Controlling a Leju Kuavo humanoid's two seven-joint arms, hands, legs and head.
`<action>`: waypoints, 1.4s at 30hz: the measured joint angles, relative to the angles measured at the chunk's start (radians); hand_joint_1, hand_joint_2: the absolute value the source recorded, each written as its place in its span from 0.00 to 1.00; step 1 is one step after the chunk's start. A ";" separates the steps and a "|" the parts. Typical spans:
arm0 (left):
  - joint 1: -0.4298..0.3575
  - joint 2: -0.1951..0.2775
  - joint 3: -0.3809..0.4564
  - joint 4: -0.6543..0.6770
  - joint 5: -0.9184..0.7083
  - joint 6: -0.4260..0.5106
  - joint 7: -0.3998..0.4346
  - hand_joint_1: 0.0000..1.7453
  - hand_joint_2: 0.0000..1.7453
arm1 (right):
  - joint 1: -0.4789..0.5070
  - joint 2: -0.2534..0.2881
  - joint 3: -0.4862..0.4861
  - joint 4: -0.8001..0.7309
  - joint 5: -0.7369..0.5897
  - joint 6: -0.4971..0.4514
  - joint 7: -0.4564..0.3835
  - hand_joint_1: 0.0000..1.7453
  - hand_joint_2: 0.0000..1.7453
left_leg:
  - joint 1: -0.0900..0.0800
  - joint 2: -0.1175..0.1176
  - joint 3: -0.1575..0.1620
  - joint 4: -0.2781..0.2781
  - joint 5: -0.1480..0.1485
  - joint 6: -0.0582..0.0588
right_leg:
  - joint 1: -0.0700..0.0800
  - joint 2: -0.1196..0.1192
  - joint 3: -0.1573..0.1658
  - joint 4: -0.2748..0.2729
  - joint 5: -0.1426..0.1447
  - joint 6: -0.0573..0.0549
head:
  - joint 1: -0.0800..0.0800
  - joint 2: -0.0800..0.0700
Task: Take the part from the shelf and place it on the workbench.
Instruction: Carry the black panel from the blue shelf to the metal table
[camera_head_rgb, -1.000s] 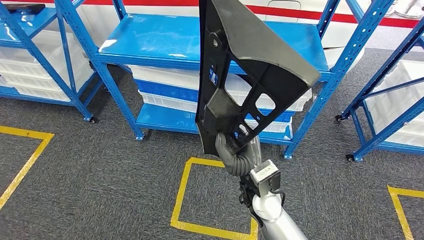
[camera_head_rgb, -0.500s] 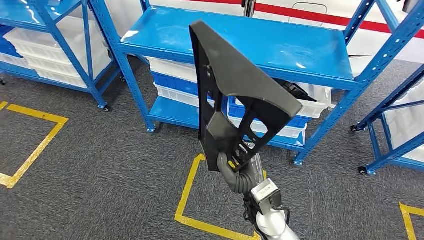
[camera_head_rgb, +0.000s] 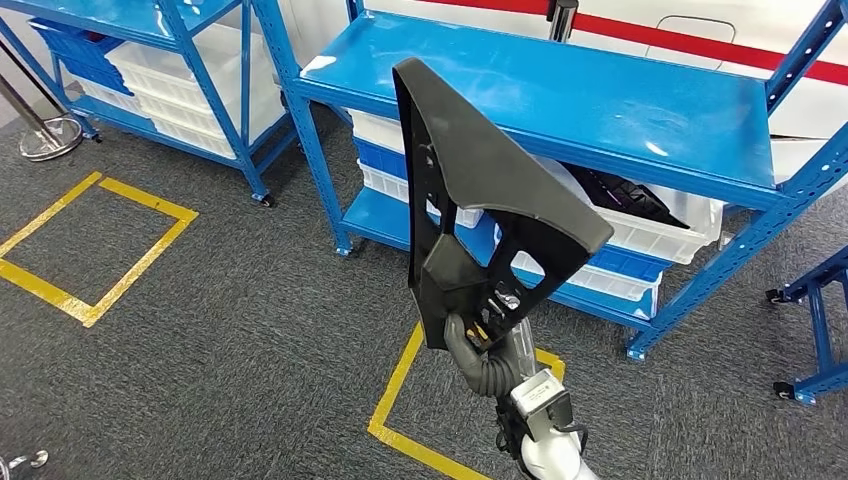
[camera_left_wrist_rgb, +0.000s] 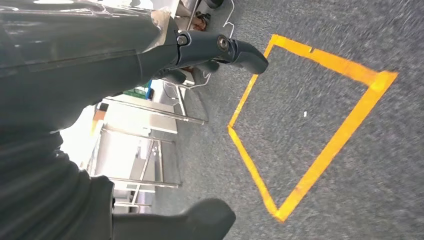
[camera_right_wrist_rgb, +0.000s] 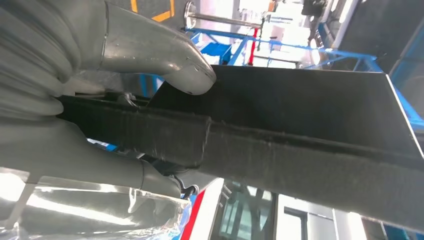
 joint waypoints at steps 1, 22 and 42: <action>0.000 0.000 -0.005 0.000 -0.005 -0.012 0.000 0.00 1.00 | 0.004 0.000 -0.001 -0.004 0.003 0.004 0.001 1.00 1.00 | -0.001 0.019 -0.026 0.060 -0.033 -0.001 | 0.004 -0.009 -0.001 0.000 0.000 -0.005 | -0.001 0.000; -0.018 0.085 -0.013 -0.005 0.021 -0.036 0.000 0.00 1.00 | -0.101 0.013 -0.010 -0.057 -0.076 0.060 -0.043 1.00 1.00 | -0.020 -0.005 0.043 -0.066 0.032 0.055 | 0.011 -0.019 -0.082 0.178 -0.069 0.029 | 0.006 0.000; -0.034 0.092 -0.010 -0.006 0.054 -0.015 0.000 0.00 1.00 | -0.117 0.033 -0.011 -0.053 -0.077 0.040 -0.060 1.00 1.00 | -0.030 0.083 0.020 -0.047 0.027 0.028 | 0.030 -0.094 -0.008 0.004 -0.010 -0.012 | -0.001 0.000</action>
